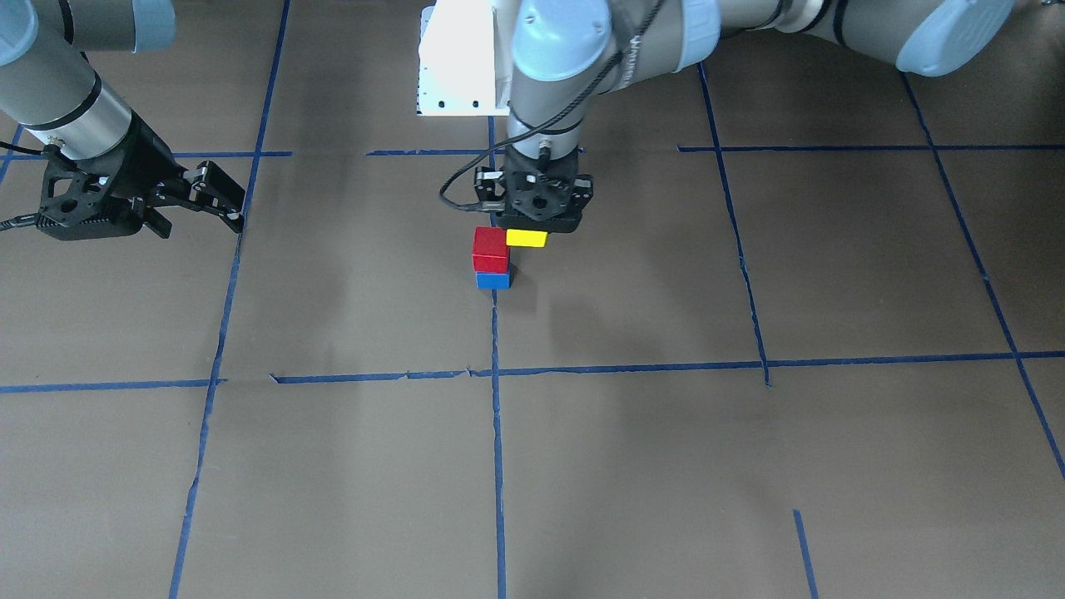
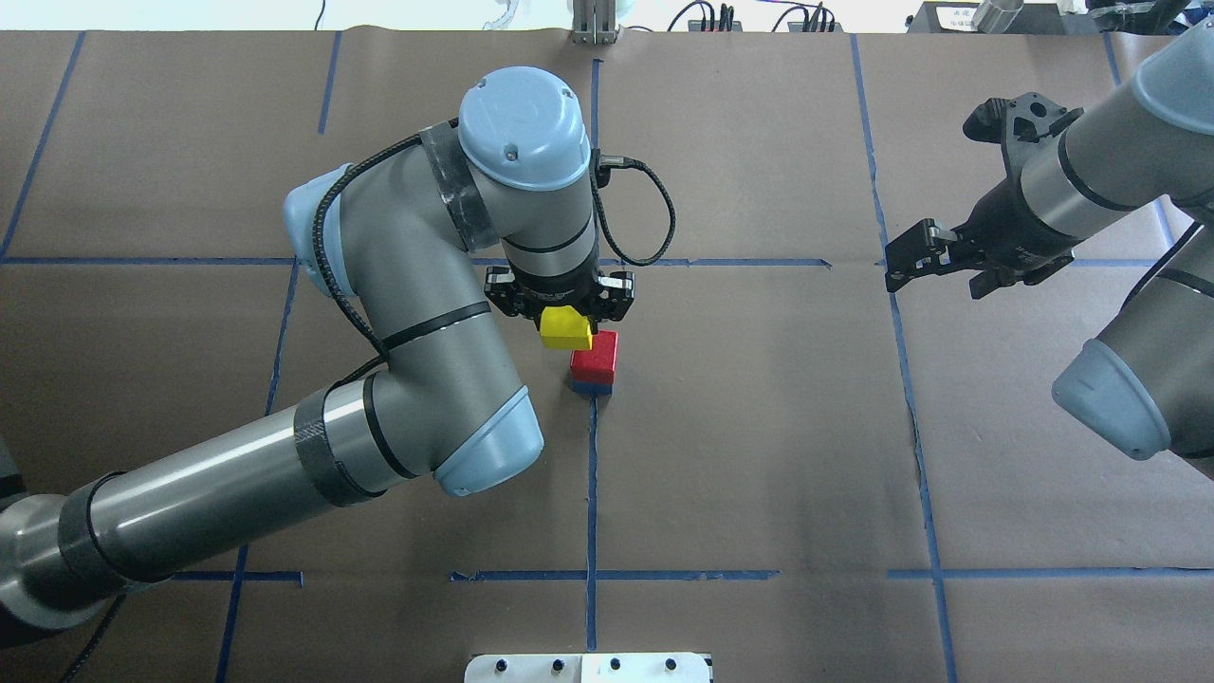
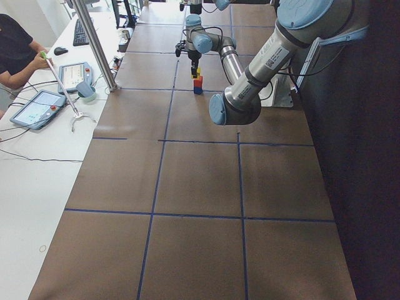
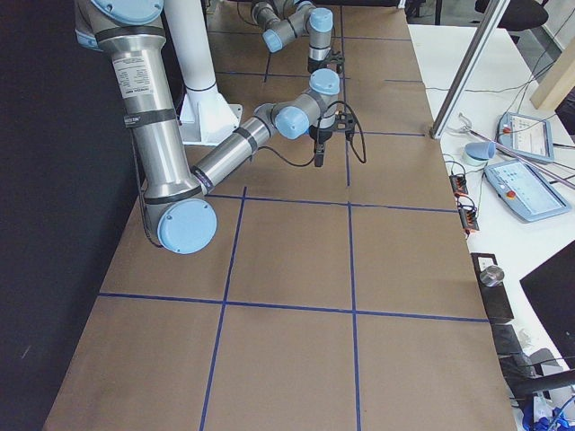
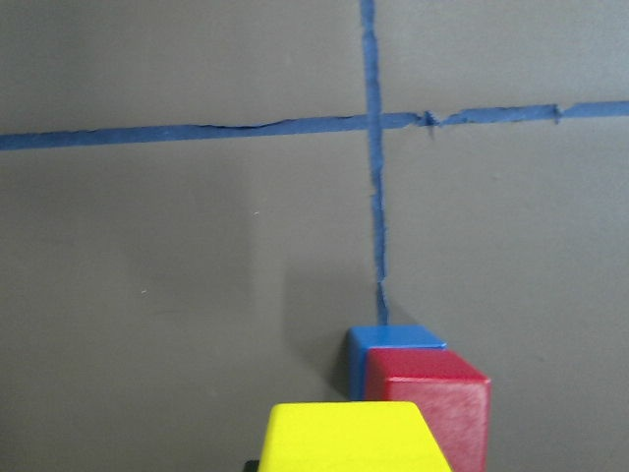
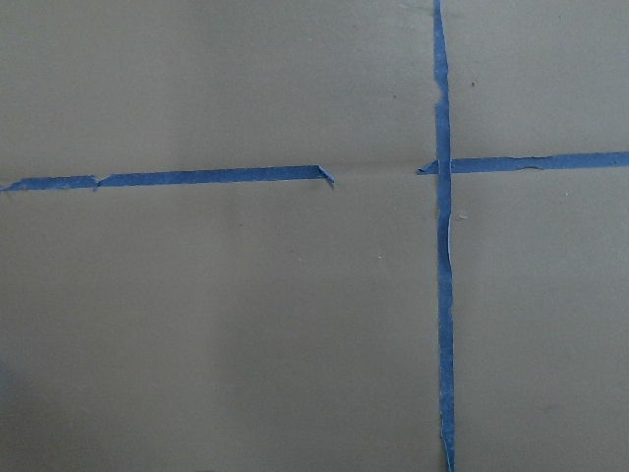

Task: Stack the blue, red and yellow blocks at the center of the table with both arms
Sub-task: 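Carry the yellow cube with the left gripper over the red cube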

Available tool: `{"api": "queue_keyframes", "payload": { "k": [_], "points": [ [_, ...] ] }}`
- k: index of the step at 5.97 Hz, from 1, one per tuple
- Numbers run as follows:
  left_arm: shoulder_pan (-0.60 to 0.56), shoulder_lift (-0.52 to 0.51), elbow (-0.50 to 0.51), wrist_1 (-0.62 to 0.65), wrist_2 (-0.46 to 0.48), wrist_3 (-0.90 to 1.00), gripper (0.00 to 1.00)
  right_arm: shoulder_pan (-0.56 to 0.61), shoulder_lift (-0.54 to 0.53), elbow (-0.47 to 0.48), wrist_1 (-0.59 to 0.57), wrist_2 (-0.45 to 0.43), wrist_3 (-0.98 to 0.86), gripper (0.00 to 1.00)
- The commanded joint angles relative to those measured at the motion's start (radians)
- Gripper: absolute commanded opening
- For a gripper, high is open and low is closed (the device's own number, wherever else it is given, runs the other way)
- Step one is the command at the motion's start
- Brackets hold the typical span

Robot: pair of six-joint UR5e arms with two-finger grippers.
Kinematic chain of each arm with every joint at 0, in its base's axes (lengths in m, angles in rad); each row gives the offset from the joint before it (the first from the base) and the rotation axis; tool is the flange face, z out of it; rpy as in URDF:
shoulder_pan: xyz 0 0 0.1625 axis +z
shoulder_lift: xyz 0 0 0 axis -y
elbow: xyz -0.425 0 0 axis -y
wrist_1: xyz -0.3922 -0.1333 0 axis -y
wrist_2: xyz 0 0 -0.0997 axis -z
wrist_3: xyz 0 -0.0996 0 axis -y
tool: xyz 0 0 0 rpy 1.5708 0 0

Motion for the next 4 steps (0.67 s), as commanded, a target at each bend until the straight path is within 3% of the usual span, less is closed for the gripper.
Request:
{"api": "queue_keyframes", "payload": {
  "k": [1, 4],
  "points": [
    [0.028, -0.019, 0.033, -0.003, 0.004, -0.055, 0.09, -0.001, 0.0, 0.0, 0.0, 0.001, -0.001, 1.0],
    [0.048, -0.031, 0.047, -0.014, 0.042, -0.057, 0.09, 0.0, -0.002, -0.005, -0.002, 0.001, -0.002, 1.0]
  ]
}}
